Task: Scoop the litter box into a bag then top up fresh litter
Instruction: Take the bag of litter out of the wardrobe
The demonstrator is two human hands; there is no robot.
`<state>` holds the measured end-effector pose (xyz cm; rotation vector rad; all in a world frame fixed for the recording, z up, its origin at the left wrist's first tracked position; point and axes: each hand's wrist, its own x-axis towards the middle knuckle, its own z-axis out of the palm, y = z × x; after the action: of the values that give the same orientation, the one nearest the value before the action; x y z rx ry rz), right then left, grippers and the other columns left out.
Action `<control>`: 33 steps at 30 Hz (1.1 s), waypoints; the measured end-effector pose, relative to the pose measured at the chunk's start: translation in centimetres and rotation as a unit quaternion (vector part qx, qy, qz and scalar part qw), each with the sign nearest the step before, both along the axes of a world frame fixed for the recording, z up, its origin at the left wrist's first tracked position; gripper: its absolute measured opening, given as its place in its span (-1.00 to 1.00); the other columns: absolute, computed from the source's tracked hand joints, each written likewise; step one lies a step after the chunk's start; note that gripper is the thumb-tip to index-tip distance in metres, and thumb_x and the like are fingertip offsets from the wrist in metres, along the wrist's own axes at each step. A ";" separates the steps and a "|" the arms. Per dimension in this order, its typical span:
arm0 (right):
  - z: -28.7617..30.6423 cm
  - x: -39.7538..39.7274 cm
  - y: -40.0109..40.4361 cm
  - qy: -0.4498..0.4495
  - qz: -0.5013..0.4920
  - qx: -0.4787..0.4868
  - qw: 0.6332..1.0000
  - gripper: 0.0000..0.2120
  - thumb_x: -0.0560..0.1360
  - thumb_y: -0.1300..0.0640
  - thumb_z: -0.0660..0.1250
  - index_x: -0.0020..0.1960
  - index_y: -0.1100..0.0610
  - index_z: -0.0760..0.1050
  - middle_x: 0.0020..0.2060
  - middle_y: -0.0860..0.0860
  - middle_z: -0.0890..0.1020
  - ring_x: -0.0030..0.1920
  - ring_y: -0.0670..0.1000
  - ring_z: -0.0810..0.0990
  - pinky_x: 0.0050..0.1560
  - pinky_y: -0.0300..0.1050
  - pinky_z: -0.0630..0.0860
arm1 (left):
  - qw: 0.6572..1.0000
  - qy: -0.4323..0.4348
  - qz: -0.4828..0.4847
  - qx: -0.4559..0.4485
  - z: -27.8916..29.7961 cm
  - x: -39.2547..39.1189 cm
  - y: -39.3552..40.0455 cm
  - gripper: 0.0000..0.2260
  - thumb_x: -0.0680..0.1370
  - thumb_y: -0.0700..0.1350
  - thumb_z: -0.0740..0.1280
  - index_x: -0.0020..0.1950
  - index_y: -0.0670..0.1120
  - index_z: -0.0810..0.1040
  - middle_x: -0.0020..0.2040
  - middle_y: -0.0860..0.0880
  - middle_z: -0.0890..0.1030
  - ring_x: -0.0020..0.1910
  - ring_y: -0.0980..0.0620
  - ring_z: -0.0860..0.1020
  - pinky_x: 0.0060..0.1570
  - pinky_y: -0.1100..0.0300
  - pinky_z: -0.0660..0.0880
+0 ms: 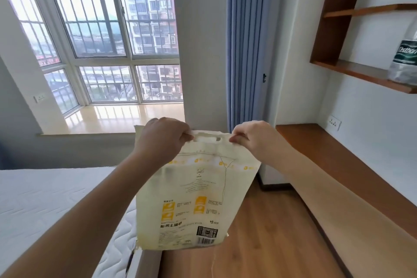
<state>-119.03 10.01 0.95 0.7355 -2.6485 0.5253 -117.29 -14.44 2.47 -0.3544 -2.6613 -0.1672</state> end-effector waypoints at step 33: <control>-5.7 -36.0 2.1 -0.061 0.041 0.010 0.997 -0.77 0.57 -0.11 0.24 0.14 -0.03 0.52 -0.12 -0.09 0.60 -0.11 -0.02 0.57 -0.12 -0.15 0.44 | 0.989 -0.138 0.008 0.052 -6.0 -37.3 8.5 -0.82 0.53 -0.10 0.28 -0.02 0.08 0.67 -0.28 0.14 0.53 -0.14 0.04 0.47 -0.17 0.18 0.42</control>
<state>-155.02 12.15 -4.71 0.8452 -2.7498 0.5846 -154.57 -5.95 -3.54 -0.2948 -2.9106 -0.3746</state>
